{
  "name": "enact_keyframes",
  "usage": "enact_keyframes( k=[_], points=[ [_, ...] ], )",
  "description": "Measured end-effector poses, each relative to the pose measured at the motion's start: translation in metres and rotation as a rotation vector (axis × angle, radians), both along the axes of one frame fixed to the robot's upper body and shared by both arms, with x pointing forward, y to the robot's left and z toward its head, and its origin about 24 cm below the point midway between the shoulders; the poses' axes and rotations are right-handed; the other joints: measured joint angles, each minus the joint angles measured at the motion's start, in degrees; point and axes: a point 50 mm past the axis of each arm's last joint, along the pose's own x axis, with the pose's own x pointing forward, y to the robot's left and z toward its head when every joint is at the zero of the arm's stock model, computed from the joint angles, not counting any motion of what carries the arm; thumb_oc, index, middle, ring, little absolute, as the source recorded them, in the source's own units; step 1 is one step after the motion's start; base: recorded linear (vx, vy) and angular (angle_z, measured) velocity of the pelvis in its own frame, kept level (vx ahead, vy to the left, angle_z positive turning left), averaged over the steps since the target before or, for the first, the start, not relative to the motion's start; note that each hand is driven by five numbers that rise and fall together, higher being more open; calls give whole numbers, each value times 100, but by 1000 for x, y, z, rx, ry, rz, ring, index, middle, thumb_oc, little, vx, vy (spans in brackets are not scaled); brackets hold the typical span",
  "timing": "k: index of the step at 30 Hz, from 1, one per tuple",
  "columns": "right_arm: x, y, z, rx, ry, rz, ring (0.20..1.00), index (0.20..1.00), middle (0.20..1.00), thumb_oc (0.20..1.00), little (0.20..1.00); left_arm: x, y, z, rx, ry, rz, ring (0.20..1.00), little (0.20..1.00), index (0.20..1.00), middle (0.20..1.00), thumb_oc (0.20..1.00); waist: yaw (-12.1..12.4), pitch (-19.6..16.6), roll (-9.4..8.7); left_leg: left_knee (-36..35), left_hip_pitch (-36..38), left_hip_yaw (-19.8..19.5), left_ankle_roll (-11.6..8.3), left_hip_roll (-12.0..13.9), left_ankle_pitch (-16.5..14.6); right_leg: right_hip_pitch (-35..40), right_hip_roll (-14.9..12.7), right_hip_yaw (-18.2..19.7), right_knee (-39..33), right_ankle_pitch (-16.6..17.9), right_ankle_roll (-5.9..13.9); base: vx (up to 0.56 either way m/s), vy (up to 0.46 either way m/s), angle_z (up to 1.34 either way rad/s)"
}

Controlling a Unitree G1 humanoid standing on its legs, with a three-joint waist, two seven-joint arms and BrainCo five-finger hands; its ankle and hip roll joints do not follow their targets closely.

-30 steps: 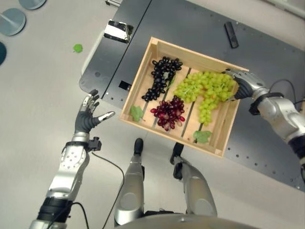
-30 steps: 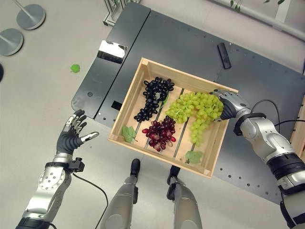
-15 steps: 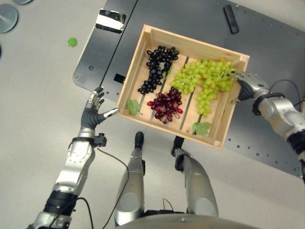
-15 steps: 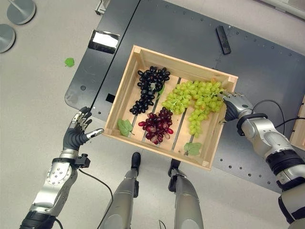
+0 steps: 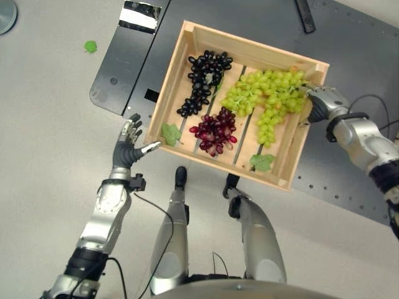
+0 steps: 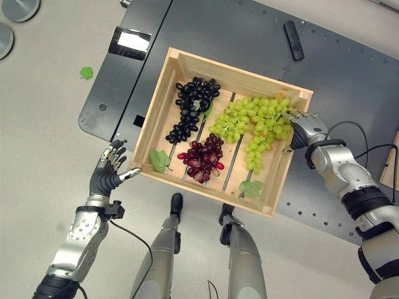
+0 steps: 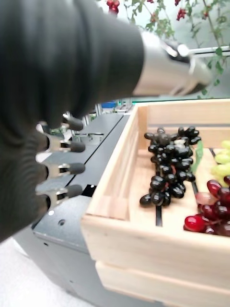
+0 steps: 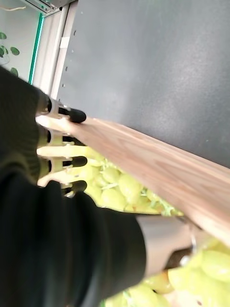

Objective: Pick up the fruits from the basket on one side to the basket on the other side

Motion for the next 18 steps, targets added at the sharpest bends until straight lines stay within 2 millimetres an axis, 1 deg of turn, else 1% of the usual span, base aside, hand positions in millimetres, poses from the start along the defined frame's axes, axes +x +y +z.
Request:
enact_keyframes(
  k=[1,3,4,5,6,7,8,9,11,12,13,14,15,16,17,18],
  points=[
    [-12,-1,1,56,-35,18,1000,1000,1000,1000,1000,-1,-1,1,-9,-5,2,1000,1000,1000,1000,1000,20,9,17,-22,-6,-30,-6,11,4,-2,9,-22,1,-3,-42,5,-4,7],
    [-29,-2,-3,108,-49,52,1000,1000,1000,1000,1000,-2,0,0,-14,-3,6,1000,1000,1000,1000,1000,-3,16,19,-37,-13,-57,-7,25,3,0,29,-31,7,-21,-51,41,-10,8],
    [-42,3,-7,136,-45,112,1000,1000,1000,1000,1000,-3,2,-2,-15,4,15,1000,1000,1000,1000,1000,-51,23,13,-40,-11,-95,-8,28,2,11,36,-45,7,-26,-51,34,-11,7],
    [-54,7,-3,161,-67,164,1000,1000,1000,1000,1000,-4,2,-1,-16,-1,13,1000,1000,1000,1000,1000,-82,31,20,-48,-16,-109,-8,24,2,11,32,-61,9,-43,-68,44,-10,13],
    [-68,17,-4,182,-71,238,1000,1000,1000,1000,1000,-10,8,-1,-18,-4,39,1000,1000,1000,1000,1000,-119,38,6,-49,-16,-122,-8,25,2,43,19,-99,5,-47,-64,34,1,11],
    [-71,20,-5,189,-65,263,1000,1000,1000,1000,1000,-11,10,-1,-14,-2,46,1000,1000,1000,1000,1000,-143,56,-26,-46,24,-121,-8,24,2,75,29,-103,0,-49,-61,56,5,9],
    [-85,18,-6,194,-44,281,1000,1000,1000,1000,1000,-11,9,3,-9,-15,35,1000,1000,1000,1000,1000,-162,66,-47,-47,38,-117,-8,17,0,91,32,-102,1,-61,-48,17,6,4],
    [-90,18,-3,197,-52,294,1000,1000,1000,1000,1000,-14,11,6,-9,-30,39,1000,1000,1000,1000,1000,-107,72,-60,-46,30,-121,-8,13,0,95,12,-108,-1,-60,-48,24,22,7],
    [-99,9,-2,207,-40,277,1000,1000,1000,1000,1000,-16,14,8,7,-34,41,1000,1000,1000,1000,1000,-182,100,-172,-41,69,-114,-6,-1,-1,142,17,-100,0,-62,-44,26,16,7],
    [-106,1,3,212,-58,257,1000,1000,1000,1000,1000,-18,17,9,14,-37,50,1000,1000,1000,1000,1000,-143,108,-208,-43,77,-115,-7,-2,0,184,16,-96,-21,-80,-15,2,9,4],
    [-111,-4,4,211,-56,241,1000,1000,1000,1000,1000,-20,21,10,23,-34,58,1000,1000,1000,1000,1000,-229,122,-302,-45,118,-107,-5,1,0,216,26,-74,-38,-103,23,25,10,5],
    [-116,-6,9,201,-64,236,1000,1000,1000,1000,1000,-24,25,9,29,-31,73,1000,1000,1000,1000,1000,-261,116,-369,-46,130,-104,-5,1,0,233,30,-67,-52,-107,30,1,27,-5],
    [-123,-8,15,192,-80,234,1000,1000,1000,1000,1000,-29,30,9,42,-26,88,1000,1000,1000,1000,1000,-327,114,-512,-48,156,-95,-4,11,-2,257,54,-47,-86,-99,41,38,24,-12],
    [-130,-9,20,191,-87,241,1000,1000,1000,1000,1000,-32,34,8,58,-16,93,1000,1000,1000,1000,1000,-329,114,-633,-53,185,-61,-5,27,-2,272,81,-2,-116,-79,59,16,23,-16],
    [-132,-9,23,197,-95,251,1000,1000,1000,1000,1000,-34,36,8,67,-9,97,1000,1000,1000,1000,1000,-305,101,-693,-59,199,-36,-5,35,-2,277,74,6,-119,-74,65,30,21,-19],
    [-134,-7,24,206,-94,265,1000,1000,1000,1000,1000,-35,38,8,77,-5,98,1000,1000,1000,1000,1000,-348,97,-814,-71,238,21,-13,54,-9,296,104,47,-140,-67,75,-10,35,-12]
  ],
)
